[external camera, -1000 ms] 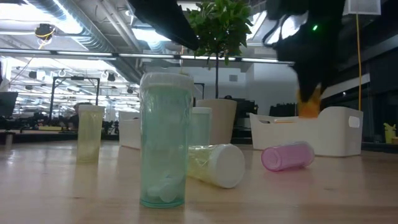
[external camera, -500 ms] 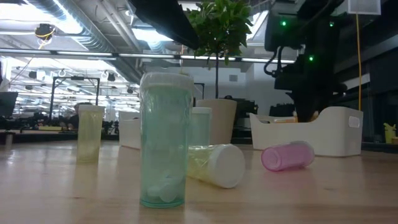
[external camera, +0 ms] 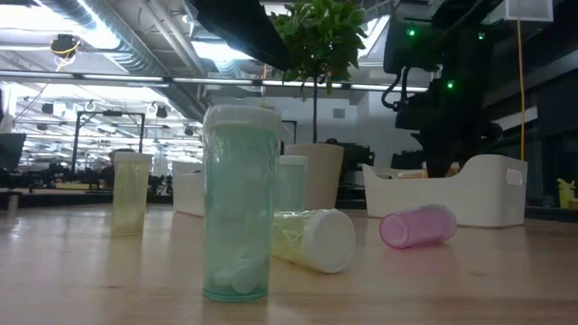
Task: Pick and place medicine bottles into bin by pill shape (circle, oval)
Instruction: Put the top left orange pill bottle into the right white bin
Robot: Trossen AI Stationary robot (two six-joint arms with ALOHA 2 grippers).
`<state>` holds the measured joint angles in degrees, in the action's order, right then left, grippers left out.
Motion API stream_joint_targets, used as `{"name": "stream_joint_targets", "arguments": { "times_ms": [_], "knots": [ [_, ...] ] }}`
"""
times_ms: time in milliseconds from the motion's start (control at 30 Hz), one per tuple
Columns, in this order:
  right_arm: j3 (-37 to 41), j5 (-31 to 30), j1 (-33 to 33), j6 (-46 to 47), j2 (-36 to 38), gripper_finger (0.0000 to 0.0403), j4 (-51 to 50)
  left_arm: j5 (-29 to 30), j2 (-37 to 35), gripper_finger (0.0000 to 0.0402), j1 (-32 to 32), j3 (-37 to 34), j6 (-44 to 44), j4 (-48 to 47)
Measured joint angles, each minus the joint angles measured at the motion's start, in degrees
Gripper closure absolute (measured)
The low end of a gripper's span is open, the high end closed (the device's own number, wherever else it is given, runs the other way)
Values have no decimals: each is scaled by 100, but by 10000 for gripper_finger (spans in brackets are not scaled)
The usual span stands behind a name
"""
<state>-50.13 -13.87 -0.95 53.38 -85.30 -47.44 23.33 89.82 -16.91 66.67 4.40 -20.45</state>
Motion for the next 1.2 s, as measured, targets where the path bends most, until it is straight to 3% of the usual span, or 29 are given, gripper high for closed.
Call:
{"name": "stream_joint_targets", "arguments": {
  "times_ms": [1200],
  "knots": [
    [2,-258,7,34,0,177,11,-2,0,177,-2,0,2,0]
  ]
}}
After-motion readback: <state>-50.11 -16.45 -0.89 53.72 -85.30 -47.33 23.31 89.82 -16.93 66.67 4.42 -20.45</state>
